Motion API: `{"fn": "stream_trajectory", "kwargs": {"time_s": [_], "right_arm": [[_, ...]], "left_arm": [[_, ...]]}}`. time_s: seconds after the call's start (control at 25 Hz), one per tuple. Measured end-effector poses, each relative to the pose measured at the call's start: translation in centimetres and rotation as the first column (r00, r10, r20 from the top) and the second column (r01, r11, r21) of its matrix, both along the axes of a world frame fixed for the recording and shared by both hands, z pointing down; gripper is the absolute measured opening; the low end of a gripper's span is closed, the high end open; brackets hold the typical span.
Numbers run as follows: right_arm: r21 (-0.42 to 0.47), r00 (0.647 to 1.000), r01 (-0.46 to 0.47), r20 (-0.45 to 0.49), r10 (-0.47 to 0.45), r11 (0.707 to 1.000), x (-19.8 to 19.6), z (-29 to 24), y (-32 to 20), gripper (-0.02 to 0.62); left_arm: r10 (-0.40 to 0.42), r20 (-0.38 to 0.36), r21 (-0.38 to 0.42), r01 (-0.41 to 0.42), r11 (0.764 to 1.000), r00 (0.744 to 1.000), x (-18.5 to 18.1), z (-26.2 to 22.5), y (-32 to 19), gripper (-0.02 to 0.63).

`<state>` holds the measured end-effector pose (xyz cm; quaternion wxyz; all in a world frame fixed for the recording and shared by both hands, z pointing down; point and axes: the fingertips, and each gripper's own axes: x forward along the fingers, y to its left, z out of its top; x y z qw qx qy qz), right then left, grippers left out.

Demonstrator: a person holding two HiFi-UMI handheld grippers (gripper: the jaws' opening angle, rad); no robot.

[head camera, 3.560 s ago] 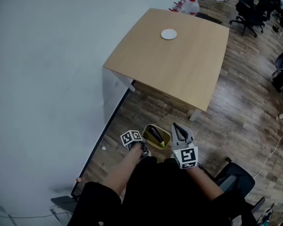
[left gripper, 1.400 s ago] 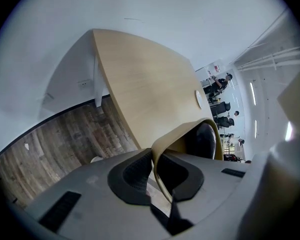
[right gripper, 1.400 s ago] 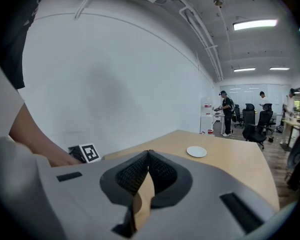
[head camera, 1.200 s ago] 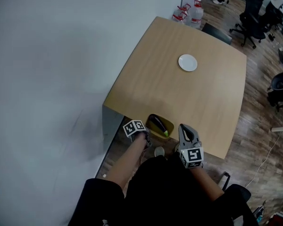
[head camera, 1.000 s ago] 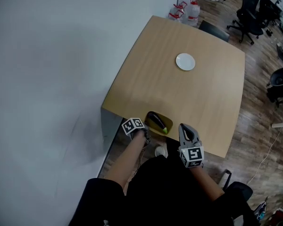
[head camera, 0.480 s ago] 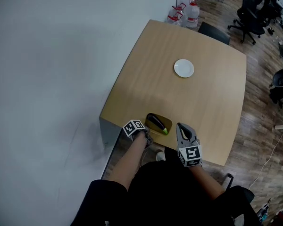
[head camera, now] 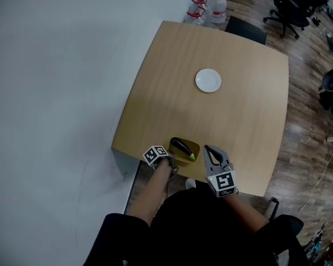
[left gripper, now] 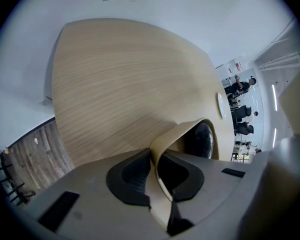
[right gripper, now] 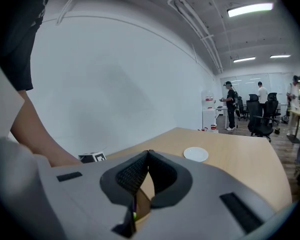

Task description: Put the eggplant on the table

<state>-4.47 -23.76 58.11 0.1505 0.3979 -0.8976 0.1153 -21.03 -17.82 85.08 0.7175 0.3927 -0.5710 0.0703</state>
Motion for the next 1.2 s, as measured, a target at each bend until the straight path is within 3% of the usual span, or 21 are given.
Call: {"fn": "stream_trajectory", "kwargs": {"time_s": [0.32, 0.44, 0.6, 0.88, 0.96, 1.08, 1.2], "right_arm": [[-0.043, 0.998, -0.053, -0.019, 0.052, 0.998, 2.9, 1.8, -1.9, 0.06], [-0.046, 0.998, -0.067, -0.018, 0.067, 0.997, 3.4, 2.4, -2.2, 0.06], [-0.036, 0.997, -0.073, -0.01, 0.072, 0.997, 3.5, 1.9, -2.2, 0.06], [-0.01, 0.998, -0.063, -0.006, 0.063, 0.998, 3.0, 0.6, 0.1, 0.06], [-0.003, 0.998, -0.071, -0.001, 0.071, 0.998, 2.9, -0.2, 0.8, 0.06], [0.011, 0.997, -0.077, 0.015, 0.077, 0.997, 2.5, -1.6, 1.8, 0.06], [0.019, 0.994, -0.108, 0.018, 0.108, 0.994, 2.4, -2.4, 2.8, 0.06]], "left_arm": [[0.007, 0.02, -0.019, -0.007, 1.0, 1.0, 0.6, 0.4, -0.6, 0.035], [0.014, 0.001, -0.019, -0.014, 1.0, 1.0, 0.8, 0.4, -0.6, 0.073], [0.007, -0.036, 0.01, -0.007, 1.0, 0.999, 1.1, 0.0, -0.8, 0.15], [0.012, -0.041, 0.099, -0.008, 0.995, 0.999, 1.1, -2.5, 0.1, 0.172], [0.055, 0.021, 0.164, -0.058, 0.985, 0.998, 0.6, -4.7, 0.0, 0.172], [0.135, 0.147, 0.282, -0.173, 0.944, 0.98, -0.1, -9.3, -0.4, 0.172], [0.11, 0.17, 0.383, -0.169, 0.908, 0.979, -0.8, -13.1, 0.0, 0.172]]}}
